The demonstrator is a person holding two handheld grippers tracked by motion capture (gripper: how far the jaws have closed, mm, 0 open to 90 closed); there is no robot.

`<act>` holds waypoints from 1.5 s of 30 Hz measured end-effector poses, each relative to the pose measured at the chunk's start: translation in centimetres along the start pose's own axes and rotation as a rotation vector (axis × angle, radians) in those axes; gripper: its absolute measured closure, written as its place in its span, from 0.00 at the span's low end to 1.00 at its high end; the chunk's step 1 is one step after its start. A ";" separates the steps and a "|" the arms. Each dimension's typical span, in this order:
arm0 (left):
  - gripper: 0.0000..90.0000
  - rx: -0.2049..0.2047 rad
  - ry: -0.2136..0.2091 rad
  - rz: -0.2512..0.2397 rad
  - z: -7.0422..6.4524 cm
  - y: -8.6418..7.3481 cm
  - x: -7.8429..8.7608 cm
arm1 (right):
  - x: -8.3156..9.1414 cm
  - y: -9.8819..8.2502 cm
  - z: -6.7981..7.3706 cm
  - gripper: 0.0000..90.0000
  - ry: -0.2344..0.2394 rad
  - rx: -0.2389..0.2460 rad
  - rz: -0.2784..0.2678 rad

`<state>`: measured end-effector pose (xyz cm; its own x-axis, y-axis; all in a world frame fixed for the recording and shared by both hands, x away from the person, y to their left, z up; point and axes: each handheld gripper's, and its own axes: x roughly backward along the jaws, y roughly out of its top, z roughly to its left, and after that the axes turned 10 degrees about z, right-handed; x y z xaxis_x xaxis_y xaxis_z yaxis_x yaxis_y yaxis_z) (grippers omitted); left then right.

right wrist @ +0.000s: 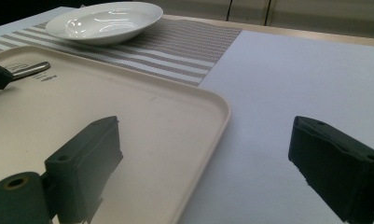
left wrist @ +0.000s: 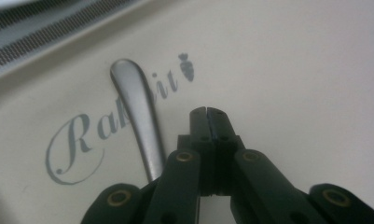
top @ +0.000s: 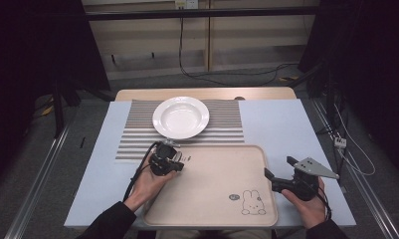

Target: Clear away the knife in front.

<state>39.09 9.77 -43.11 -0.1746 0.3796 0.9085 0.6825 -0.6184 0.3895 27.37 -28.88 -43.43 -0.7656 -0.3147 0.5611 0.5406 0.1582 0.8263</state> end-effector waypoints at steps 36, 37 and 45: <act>1.00 0.068 0.026 0.019 2.4 -1.3 1.1 | 0.1 0.0 0.0 0.10 -0.001 -0.001 0.000; 1.00 0.073 0.023 0.017 2.4 -1.4 1.1 | 0.1 0.0 0.0 0.10 -0.001 -0.002 0.000; 1.00 0.084 0.027 0.019 3.1 -2.0 1.6 | 0.0 -0.2 -0.3 0.10 -0.004 -0.014 -0.001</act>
<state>39.63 13.75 -42.96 -0.1793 0.3486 0.9199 0.7430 -0.5650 0.3589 27.36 -29.18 -43.55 -0.7673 -0.3110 0.5609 0.5450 0.1449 0.8258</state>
